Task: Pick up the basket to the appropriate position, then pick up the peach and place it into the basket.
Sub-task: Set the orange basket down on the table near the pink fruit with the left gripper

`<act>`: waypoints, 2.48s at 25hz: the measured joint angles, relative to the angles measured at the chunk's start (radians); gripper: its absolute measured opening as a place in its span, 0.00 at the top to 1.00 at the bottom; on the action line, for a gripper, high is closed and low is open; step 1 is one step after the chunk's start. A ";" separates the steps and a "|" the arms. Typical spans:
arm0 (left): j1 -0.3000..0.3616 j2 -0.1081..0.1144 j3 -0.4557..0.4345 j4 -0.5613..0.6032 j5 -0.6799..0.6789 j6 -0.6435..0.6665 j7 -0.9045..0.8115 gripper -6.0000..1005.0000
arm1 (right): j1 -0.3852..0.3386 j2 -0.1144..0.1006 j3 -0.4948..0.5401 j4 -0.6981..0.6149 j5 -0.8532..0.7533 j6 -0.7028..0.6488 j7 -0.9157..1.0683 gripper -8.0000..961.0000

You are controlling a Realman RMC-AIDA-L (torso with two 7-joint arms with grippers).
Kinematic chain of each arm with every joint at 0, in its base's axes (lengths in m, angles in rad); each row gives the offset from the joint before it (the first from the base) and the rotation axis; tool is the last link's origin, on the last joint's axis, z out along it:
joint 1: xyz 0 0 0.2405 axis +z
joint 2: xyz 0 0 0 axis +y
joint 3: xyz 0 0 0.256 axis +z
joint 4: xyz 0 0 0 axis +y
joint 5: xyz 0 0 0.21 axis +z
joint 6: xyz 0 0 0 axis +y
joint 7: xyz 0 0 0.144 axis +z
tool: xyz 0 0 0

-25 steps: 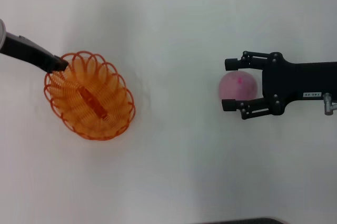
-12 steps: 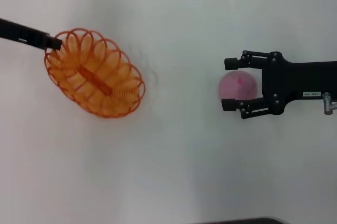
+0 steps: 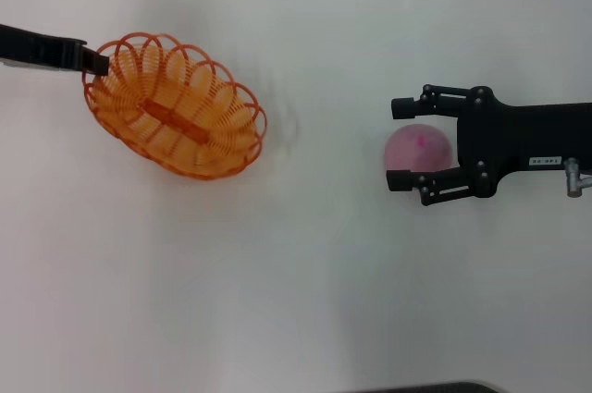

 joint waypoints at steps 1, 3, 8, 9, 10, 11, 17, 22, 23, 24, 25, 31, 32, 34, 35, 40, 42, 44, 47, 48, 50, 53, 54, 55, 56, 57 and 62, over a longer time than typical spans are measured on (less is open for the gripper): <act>0.007 -0.004 0.000 0.001 -0.005 -0.008 -0.014 0.94 | 0.000 0.000 0.000 0.000 0.000 0.000 0.000 0.02; 0.022 -0.011 -0.002 0.006 -0.020 -0.024 -0.058 0.94 | 0.000 0.000 0.000 0.000 0.000 0.000 -0.001 0.02; 0.053 -0.020 -0.025 0.011 -0.077 -0.051 -0.150 0.94 | 0.000 -0.003 0.006 0.000 0.002 0.001 -0.002 0.02; 0.056 -0.021 -0.028 0.011 -0.082 -0.052 -0.164 0.94 | 0.000 -0.004 0.005 0.000 0.002 0.001 -0.002 0.02; 0.062 -0.022 -0.029 0.011 -0.083 -0.052 -0.188 0.94 | 0.000 -0.005 0.005 0.000 0.002 0.002 -0.003 0.02; 0.067 -0.023 -0.029 0.012 -0.083 -0.054 -0.209 0.94 | 0.000 -0.006 0.003 0.000 0.002 0.002 -0.003 0.02; 0.124 -0.055 -0.046 0.021 -0.128 -0.080 -0.306 0.93 | -0.007 -0.008 0.006 0.000 0.003 -0.002 -0.003 0.02; 0.162 -0.069 -0.038 -0.004 -0.206 -0.097 -0.324 0.93 | -0.010 -0.013 0.009 -0.002 0.004 -0.002 -0.003 0.02; 0.172 -0.071 -0.035 -0.019 -0.228 -0.108 -0.327 0.93 | -0.010 -0.013 0.009 -0.002 0.003 -0.001 -0.003 0.02; 0.180 -0.071 -0.028 -0.029 -0.252 -0.120 -0.327 0.93 | -0.011 -0.014 0.009 -0.002 0.002 -0.001 -0.003 0.02; 0.188 -0.072 -0.020 -0.037 -0.276 -0.130 -0.328 0.93 | -0.012 -0.015 0.007 -0.004 0.002 -0.001 -0.003 0.02; 0.244 -0.074 0.091 -0.052 -0.370 -0.206 -0.347 0.93 | -0.024 -0.018 0.002 -0.028 0.001 -0.010 -0.003 0.02; 0.248 -0.075 0.097 -0.055 -0.376 -0.214 -0.348 0.93 | -0.025 -0.018 0.002 -0.029 -0.001 -0.010 -0.003 0.02; 0.255 -0.076 0.108 -0.061 -0.385 -0.228 -0.348 0.93 | -0.027 -0.020 0.001 -0.029 -0.005 -0.013 -0.003 0.02; 0.260 -0.076 0.118 -0.063 -0.390 -0.233 -0.348 0.93 | -0.028 -0.020 0.001 -0.029 -0.006 -0.014 -0.003 0.02; 0.275 -0.076 0.177 -0.059 -0.424 -0.260 -0.348 0.93 | -0.034 -0.024 0.000 -0.029 -0.008 -0.020 -0.003 0.02; 0.276 -0.076 0.187 -0.059 -0.430 -0.264 -0.348 0.93 | -0.035 -0.025 0.000 -0.029 -0.008 -0.020 -0.003 0.02; 0.278 -0.076 0.196 -0.052 -0.433 -0.264 -0.346 0.89 | -0.037 -0.026 0.000 -0.029 -0.008 -0.020 -0.003 0.02; 0.281 -0.076 0.205 -0.044 -0.433 -0.255 -0.345 0.85 | -0.039 -0.026 0.000 -0.029 -0.008 -0.020 -0.003 0.02; 0.281 -0.076 0.206 -0.044 -0.433 -0.252 -0.345 0.84 | -0.039 -0.026 0.000 -0.029 -0.008 -0.020 -0.003 0.02; 0.283 -0.074 0.206 -0.043 -0.433 -0.244 -0.343 0.83 | -0.039 -0.026 0.000 -0.029 -0.008 -0.020 -0.003 0.02; 0.284 -0.073 0.202 -0.043 -0.433 -0.234 -0.344 0.75 | -0.039 -0.026 0.001 -0.029 -0.008 -0.020 -0.003 0.02; 0.284 -0.072 0.200 -0.043 -0.433 -0.232 -0.345 0.73 | -0.039 -0.026 0.003 -0.029 -0.008 -0.020 -0.003 0.02; 0.284 -0.071 0.196 -0.042 -0.432 -0.227 -0.347 0.70 | -0.038 -0.025 0.003 -0.029 -0.008 -0.020 -0.003 0.02; 0.284 -0.070 0.191 -0.042 -0.431 -0.221 -0.348 0.67 | -0.037 -0.025 0.003 -0.029 -0.008 -0.020 -0.003 0.02; 0.284 -0.069 0.185 -0.042 -0.430 -0.217 -0.348 0.64 | -0.036 -0.025 0.003 -0.029 -0.008 -0.020 -0.003 0.02; 0.292 -0.064 0.158 -0.024 -0.426 -0.185 -0.344 0.44 | -0.033 -0.022 0.004 -0.029 -0.006 -0.019 -0.003 0.02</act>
